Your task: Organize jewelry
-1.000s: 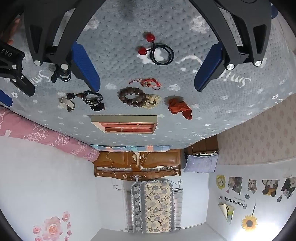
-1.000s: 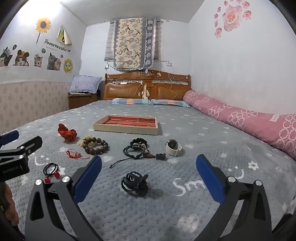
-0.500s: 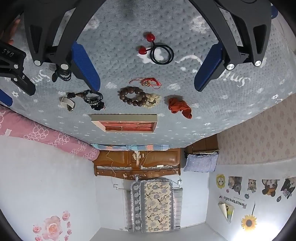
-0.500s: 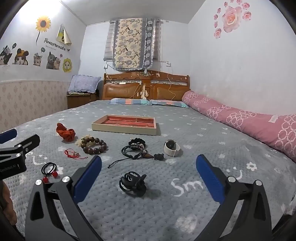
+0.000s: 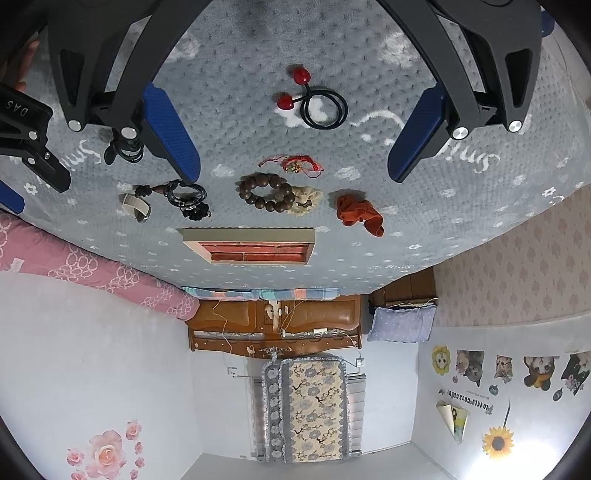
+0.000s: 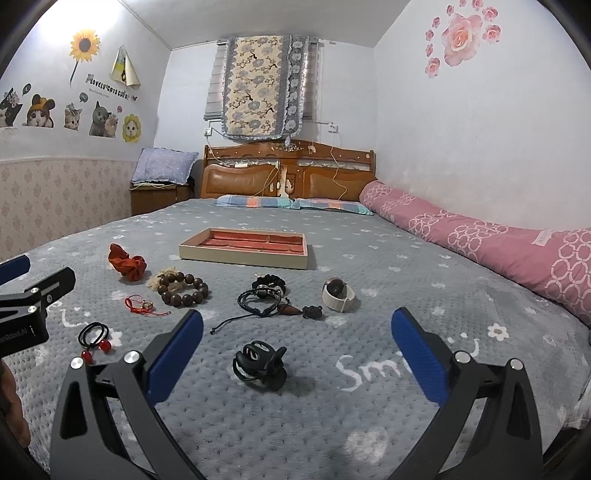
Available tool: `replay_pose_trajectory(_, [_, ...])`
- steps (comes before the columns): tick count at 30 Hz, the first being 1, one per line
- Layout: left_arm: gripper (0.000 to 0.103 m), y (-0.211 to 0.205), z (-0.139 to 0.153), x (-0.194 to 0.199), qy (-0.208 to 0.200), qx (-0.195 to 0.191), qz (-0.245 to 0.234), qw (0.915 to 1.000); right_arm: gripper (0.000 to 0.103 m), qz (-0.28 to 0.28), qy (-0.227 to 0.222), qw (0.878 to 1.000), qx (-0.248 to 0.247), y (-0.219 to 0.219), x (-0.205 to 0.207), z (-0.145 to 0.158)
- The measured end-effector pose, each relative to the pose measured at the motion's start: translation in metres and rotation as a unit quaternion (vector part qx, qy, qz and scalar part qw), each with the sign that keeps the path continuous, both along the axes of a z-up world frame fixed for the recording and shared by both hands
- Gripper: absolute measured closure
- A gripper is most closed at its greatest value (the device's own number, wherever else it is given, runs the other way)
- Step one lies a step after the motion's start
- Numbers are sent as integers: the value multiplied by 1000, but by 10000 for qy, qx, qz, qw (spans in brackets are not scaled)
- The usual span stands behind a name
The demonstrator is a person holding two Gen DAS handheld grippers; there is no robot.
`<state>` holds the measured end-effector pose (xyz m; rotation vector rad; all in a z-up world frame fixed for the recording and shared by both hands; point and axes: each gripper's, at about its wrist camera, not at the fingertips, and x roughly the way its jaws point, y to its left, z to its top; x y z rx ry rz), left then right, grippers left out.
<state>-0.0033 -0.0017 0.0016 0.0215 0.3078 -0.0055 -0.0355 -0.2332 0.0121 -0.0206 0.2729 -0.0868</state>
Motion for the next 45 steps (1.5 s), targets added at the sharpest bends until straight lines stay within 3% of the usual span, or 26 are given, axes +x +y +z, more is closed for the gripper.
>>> replay_pose_trajectory(45, [5, 3, 0, 0, -12, 9, -6, 10000, 4, -8, 13, 10000, -8, -1, 0, 0])
